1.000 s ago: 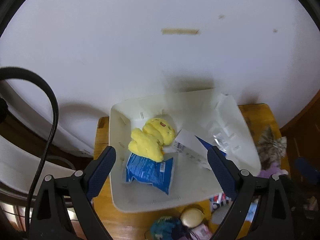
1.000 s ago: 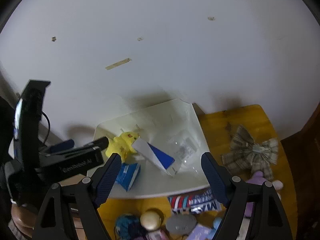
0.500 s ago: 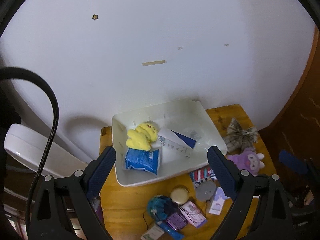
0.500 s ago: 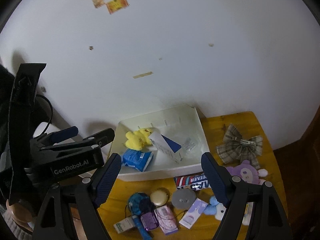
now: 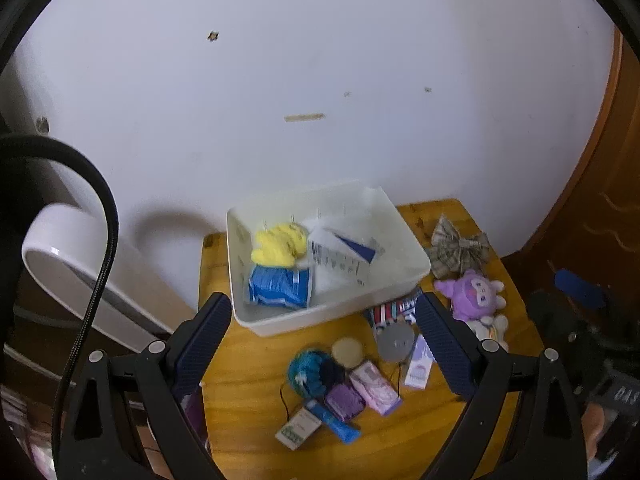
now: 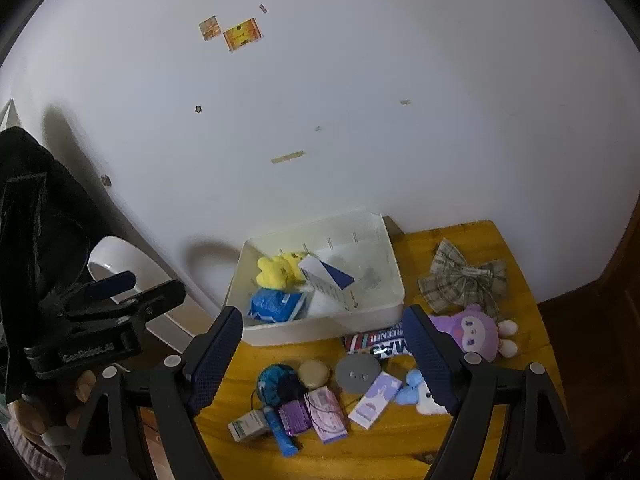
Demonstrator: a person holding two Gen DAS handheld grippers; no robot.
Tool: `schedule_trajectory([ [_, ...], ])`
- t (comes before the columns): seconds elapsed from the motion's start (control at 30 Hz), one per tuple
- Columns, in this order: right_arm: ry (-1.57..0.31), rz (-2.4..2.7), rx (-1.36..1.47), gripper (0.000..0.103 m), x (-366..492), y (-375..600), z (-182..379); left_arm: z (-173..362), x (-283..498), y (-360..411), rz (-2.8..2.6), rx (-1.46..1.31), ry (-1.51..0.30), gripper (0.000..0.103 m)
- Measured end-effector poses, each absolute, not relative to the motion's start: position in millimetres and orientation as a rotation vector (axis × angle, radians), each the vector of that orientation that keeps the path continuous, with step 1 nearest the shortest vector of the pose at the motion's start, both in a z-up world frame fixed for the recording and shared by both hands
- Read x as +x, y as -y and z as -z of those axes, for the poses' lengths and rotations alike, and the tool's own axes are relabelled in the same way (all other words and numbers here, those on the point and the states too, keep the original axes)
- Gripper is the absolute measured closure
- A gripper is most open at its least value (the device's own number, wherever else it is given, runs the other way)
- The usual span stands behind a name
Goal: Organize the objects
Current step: 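Move both tools toward the green-and-white medicine box and blue tube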
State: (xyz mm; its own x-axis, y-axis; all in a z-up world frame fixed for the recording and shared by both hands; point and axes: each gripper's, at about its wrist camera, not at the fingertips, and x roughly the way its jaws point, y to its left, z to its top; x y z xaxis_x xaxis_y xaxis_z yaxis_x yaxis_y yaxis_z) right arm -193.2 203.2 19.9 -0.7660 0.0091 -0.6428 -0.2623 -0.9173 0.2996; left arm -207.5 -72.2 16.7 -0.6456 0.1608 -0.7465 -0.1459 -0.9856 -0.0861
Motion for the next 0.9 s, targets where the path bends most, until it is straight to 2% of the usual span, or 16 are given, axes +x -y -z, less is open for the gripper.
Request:
schedule_trajectory([
  [0.63,-0.528,-2.850,-1.042,0.020,-149.7,-171.3,6.3,29.3,-141.7,103.8,-2.725,-1.267,0.109,0.008],
  [0.9,-0.517,-2.871,-1.018,0.020,-136.4,-167.1,29.1,64.1,-120.6,113.5,-2.724,-1.311,0.113,0.008],
])
